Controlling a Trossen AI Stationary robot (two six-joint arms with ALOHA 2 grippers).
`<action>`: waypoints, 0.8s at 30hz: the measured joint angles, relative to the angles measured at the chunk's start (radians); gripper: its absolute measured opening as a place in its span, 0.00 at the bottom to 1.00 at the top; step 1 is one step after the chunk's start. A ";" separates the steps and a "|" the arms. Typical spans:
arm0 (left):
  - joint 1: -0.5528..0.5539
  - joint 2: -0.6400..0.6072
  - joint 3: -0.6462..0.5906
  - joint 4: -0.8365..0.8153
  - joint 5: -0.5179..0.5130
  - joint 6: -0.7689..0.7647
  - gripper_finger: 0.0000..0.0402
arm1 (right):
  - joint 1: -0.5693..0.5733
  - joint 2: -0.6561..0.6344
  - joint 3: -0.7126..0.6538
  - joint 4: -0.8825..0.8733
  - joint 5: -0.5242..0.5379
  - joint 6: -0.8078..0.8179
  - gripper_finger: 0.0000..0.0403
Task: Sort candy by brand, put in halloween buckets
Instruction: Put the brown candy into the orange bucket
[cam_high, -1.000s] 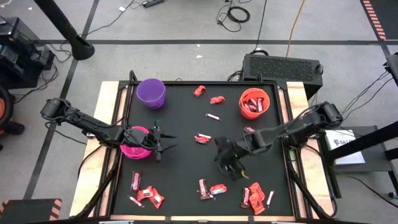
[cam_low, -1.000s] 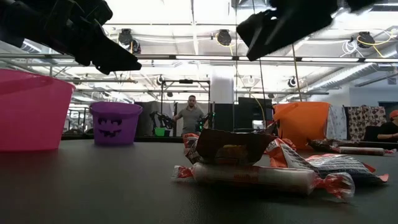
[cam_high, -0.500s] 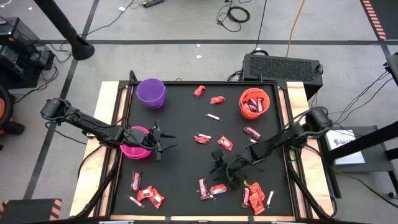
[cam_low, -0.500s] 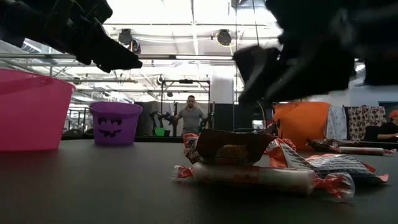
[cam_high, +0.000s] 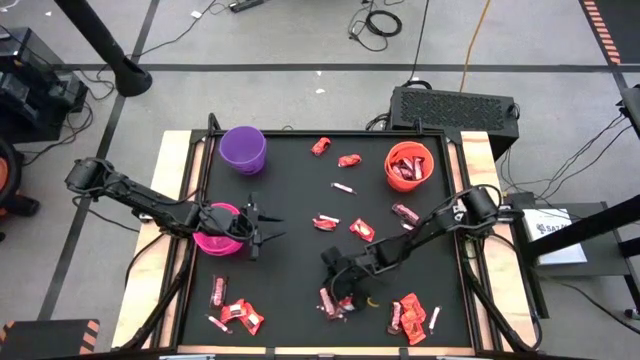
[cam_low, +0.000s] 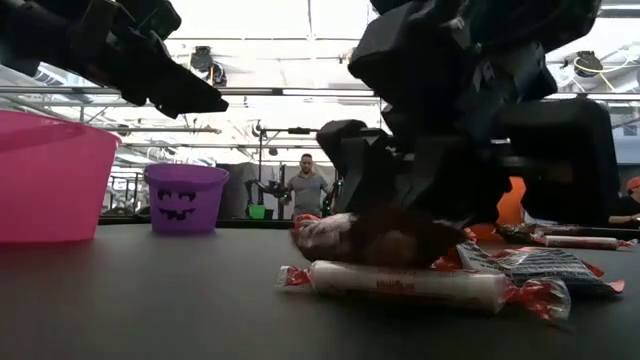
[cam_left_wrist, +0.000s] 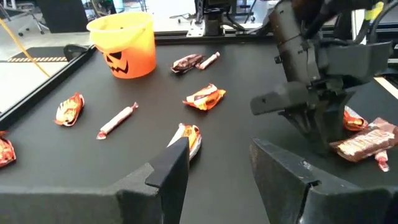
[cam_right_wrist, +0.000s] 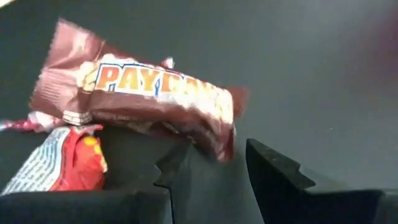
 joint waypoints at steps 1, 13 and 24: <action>0.000 0.000 0.000 -0.001 0.000 -0.005 0.44 | -0.002 0.000 0.006 -0.011 -0.001 0.000 0.35; 0.000 0.000 0.000 -0.002 0.001 -0.017 0.44 | -0.006 0.001 0.057 -0.088 0.001 -0.056 0.10; 0.000 0.000 0.000 -0.003 0.001 -0.017 0.44 | -0.016 -0.044 0.221 -0.372 0.010 -0.050 0.00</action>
